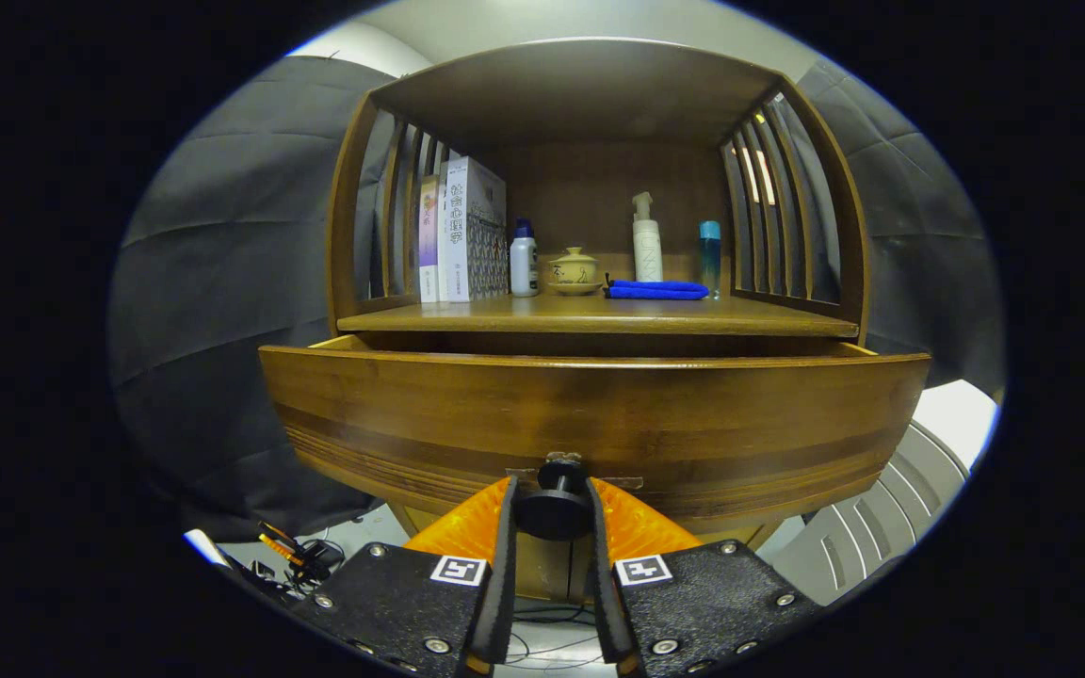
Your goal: Pull open the drawer, take out the items inside it, and place them on the countertop above the cabinet.
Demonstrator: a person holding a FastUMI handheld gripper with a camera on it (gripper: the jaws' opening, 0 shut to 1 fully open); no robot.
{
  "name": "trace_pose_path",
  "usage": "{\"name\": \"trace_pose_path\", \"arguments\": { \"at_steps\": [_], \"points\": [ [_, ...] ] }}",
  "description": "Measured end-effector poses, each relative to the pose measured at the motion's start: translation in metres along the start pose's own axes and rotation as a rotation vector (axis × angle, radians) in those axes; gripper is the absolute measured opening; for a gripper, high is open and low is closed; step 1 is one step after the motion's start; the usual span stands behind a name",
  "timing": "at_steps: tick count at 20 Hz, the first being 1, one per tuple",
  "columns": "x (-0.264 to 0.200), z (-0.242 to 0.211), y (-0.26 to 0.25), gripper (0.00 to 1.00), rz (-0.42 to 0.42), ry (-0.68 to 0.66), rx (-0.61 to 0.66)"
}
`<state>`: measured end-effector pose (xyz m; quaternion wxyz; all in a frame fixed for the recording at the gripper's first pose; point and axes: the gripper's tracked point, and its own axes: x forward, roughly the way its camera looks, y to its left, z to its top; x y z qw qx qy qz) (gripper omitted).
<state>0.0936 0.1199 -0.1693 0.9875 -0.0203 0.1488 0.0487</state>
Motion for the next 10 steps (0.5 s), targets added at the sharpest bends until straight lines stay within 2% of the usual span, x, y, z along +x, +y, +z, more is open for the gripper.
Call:
{"name": "trace_pose_path", "arguments": {
  "at_steps": [10],
  "points": [
    [-0.045, -0.022, 0.010, 0.36, 0.027, 0.016, -0.021]
  ]
}}
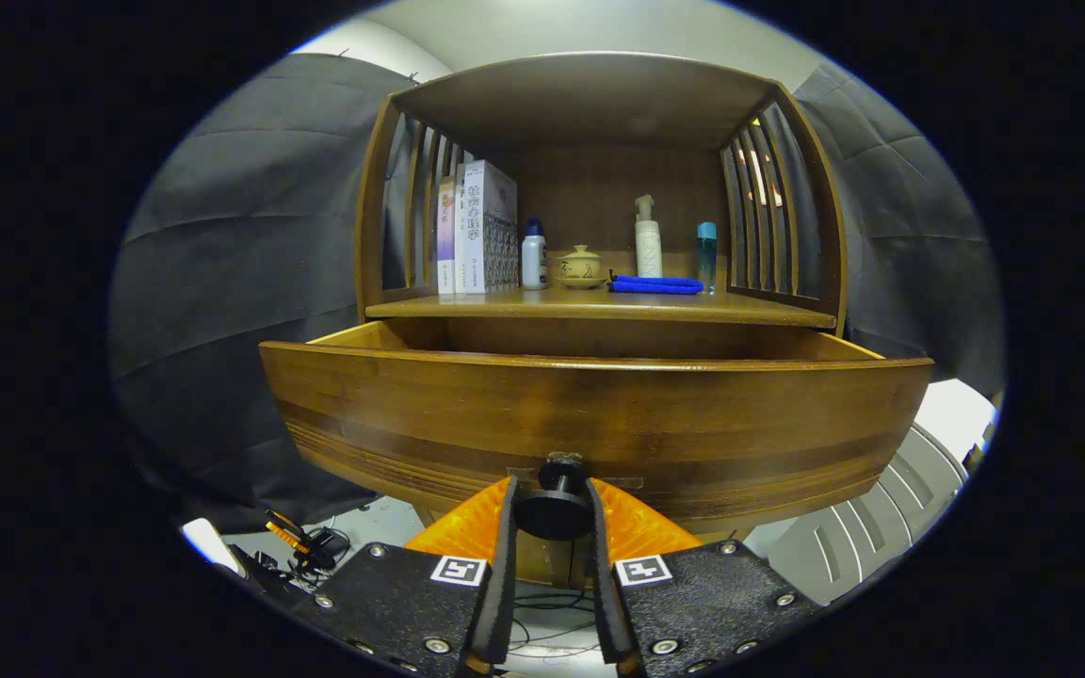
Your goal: Pull open the drawer, take out the items inside it, and place them on the countertop above the cabinet.
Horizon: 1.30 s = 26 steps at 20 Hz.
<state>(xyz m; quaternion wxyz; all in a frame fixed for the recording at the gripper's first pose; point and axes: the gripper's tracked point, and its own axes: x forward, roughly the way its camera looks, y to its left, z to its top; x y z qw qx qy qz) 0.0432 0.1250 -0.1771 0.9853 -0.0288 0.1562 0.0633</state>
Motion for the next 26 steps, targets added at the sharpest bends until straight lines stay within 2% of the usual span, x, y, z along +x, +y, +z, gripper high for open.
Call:
{"name": "trace_pose_path", "arguments": {
  "at_steps": [8, 13, 14, 20, 23, 26],
  "points": [
    [-0.035, -0.015, 0.015, 0.36, 0.041, 0.003, -0.018],
    [-0.042, -0.018, 0.020, 0.36, 0.069, 0.000, -0.038],
    [-0.045, -0.015, 0.022, 0.39, 0.080, -0.008, -0.039],
    [-0.074, 0.049, 0.033, 0.78, 0.161, -0.188, -0.090],
    [-0.074, 0.087, 0.030, 0.88, 0.174, -0.238, -0.062],
    [-0.064, 0.119, 0.023, 0.90, 0.170, -0.254, -0.040]
  ]
}}
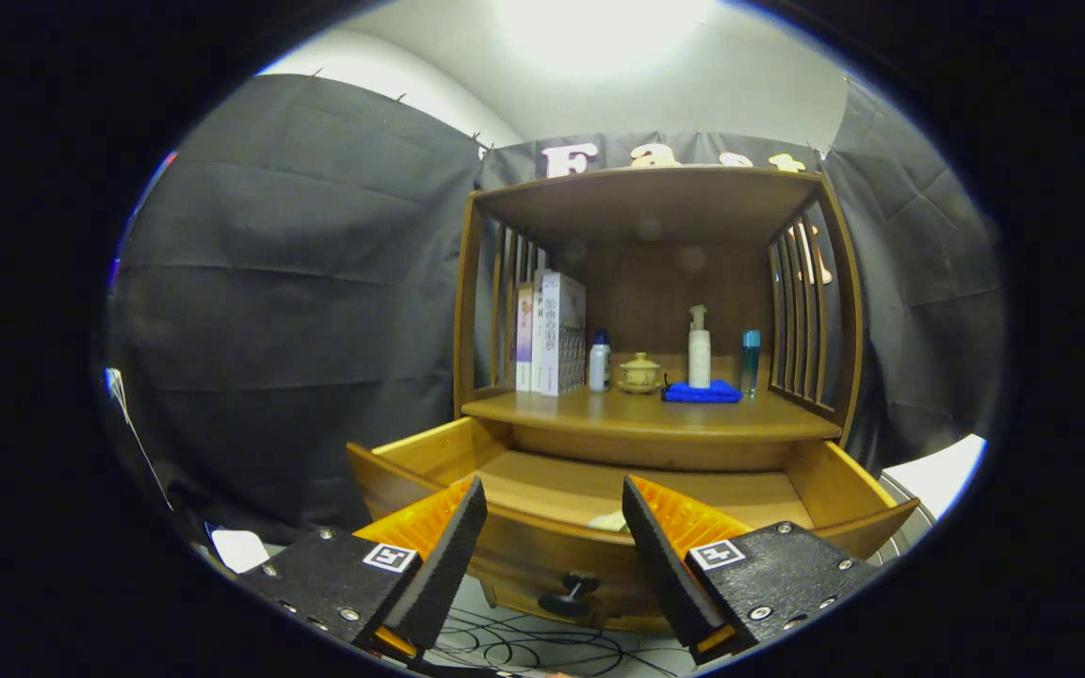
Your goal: Pull open the drawer, take out the items inside it, and place them on the countertop above the cabinet.
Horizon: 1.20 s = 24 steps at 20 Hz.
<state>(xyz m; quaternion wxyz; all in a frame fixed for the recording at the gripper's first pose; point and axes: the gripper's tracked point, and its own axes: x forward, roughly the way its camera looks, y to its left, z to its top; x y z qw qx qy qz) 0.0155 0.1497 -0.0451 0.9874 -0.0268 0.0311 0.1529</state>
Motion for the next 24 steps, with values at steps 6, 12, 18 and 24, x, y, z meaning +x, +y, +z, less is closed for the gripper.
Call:
{"name": "trace_pose_path", "arguments": {
  "at_steps": [6, 12, 18, 24],
  "points": [
    [0.048, 0.018, -0.024, 0.91, 0.002, 0.120, 0.046],
    [0.094, 0.011, -0.046, 0.91, 0.021, 0.330, 0.103],
    [0.119, -0.051, -0.066, 0.91, -0.002, 0.627, 0.136],
    [0.117, -0.117, -0.067, 0.88, -0.047, 0.873, 0.213]
  ]
}}
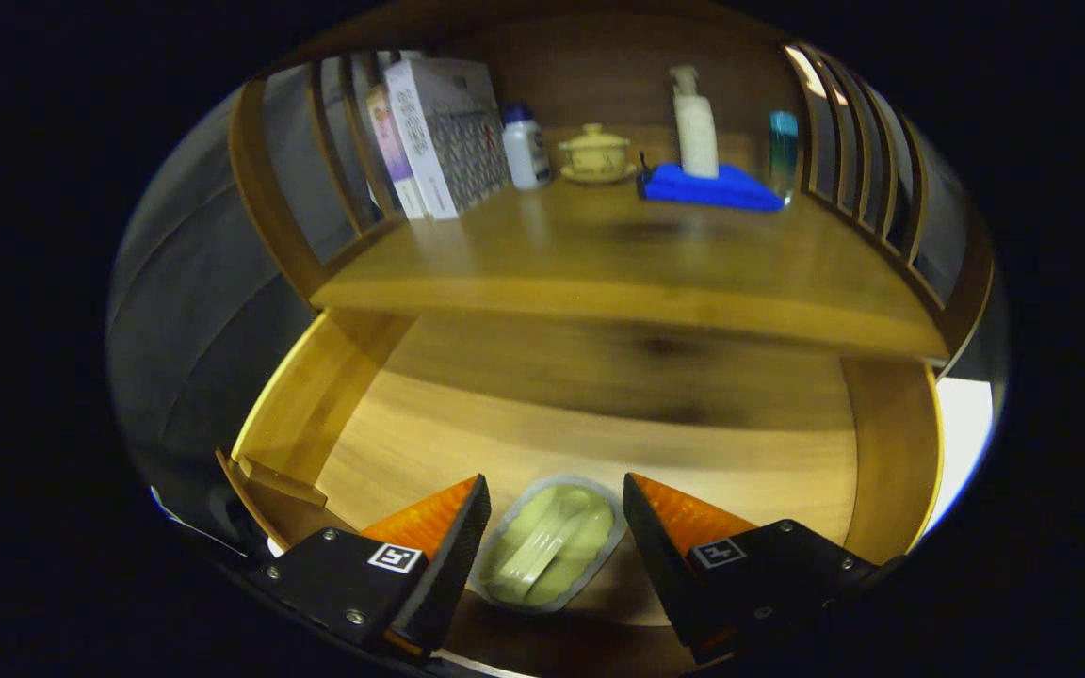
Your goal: Pull open the drawer, take out the items inside it, and place them on the countertop above the cabinet.
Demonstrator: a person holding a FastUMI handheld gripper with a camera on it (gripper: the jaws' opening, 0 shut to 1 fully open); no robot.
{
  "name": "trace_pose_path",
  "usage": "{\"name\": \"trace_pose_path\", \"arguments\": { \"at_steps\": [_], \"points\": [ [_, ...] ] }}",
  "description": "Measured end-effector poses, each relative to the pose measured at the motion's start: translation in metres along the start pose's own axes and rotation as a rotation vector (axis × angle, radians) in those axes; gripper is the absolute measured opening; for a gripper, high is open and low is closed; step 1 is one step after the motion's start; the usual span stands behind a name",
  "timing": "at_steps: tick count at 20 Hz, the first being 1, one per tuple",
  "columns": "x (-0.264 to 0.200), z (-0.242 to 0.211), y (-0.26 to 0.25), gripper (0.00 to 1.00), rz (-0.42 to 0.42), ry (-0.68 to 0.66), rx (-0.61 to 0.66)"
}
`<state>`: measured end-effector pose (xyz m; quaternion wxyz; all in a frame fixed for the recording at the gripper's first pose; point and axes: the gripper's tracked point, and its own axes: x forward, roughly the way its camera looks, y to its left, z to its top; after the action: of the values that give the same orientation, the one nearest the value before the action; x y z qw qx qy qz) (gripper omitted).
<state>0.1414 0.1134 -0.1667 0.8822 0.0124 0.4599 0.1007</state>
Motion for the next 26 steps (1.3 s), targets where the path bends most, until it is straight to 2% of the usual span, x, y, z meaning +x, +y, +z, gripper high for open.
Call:
{"name": "trace_pose_path", "arguments": {
  "at_steps": [4, 7, 10, 17, 26],
  "points": [
    [0.012, -0.013, -0.002, 0.66, -0.008, 0.057, 0.027],
    [0.016, -0.009, -0.004, 0.48, -0.017, 0.048, 0.063],
    [0.012, -0.008, -0.007, 0.26, -0.027, 0.026, 0.055],
    [-0.005, 0.015, 0.001, 0.23, 0.019, -0.097, 0.077],
    [-0.064, 0.099, 0.016, 0.22, 0.030, -0.360, 0.017]
  ]
}}
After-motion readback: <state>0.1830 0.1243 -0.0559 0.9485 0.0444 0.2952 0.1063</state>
